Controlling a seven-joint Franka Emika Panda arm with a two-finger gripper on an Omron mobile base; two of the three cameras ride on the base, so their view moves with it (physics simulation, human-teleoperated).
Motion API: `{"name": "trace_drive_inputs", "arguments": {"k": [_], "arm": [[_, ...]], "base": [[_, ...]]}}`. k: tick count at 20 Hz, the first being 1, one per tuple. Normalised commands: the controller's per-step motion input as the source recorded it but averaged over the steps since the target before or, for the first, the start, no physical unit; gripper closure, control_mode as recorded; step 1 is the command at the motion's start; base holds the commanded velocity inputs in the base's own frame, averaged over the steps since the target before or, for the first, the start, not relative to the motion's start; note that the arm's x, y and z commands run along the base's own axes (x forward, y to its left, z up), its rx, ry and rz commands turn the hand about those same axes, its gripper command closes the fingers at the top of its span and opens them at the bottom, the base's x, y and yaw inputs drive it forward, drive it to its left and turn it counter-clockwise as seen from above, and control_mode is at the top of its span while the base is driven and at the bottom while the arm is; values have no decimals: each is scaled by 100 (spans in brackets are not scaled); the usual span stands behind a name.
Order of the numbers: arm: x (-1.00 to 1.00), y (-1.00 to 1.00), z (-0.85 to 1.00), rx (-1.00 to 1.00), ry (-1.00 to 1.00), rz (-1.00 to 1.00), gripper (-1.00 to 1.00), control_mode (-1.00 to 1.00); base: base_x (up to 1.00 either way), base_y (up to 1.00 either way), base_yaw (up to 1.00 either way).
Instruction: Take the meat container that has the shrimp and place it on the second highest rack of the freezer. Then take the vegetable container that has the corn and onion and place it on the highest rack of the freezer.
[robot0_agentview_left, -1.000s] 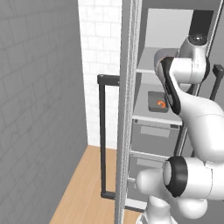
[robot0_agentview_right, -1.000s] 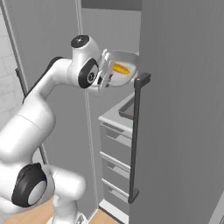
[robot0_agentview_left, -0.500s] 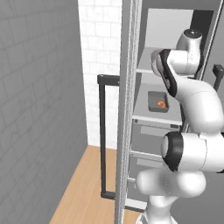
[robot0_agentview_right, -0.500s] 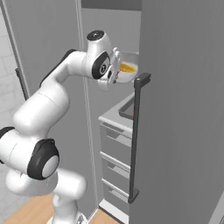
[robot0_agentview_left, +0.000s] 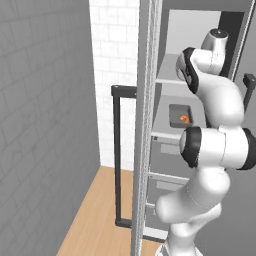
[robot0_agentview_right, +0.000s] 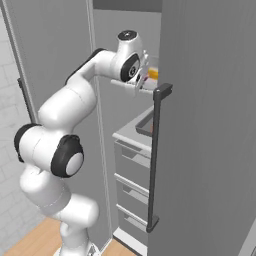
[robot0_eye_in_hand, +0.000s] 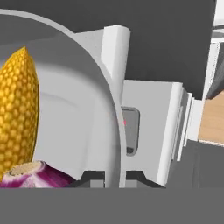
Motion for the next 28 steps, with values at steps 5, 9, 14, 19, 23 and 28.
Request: {"name": "trace_drive_inputs", "arguments": {"k": [5,9,14,19,23,28], "arm": [[72,-20,-14,0,0,0,100,-100],[54,-5,-7,0,0,0,100,-100],[40,-2,-2,0,1,0,-100,-100],[29,-3,-15,0,5,0,-100,-100],[1,0,-22,0,-1,0,-100,-100],[-6,6,-42,0,-11,0,-100,-100]], "base": [[0,0,0],[0,0,0],[0,0,0],[0,0,0],[0,0,0],[0,0,0]]}}
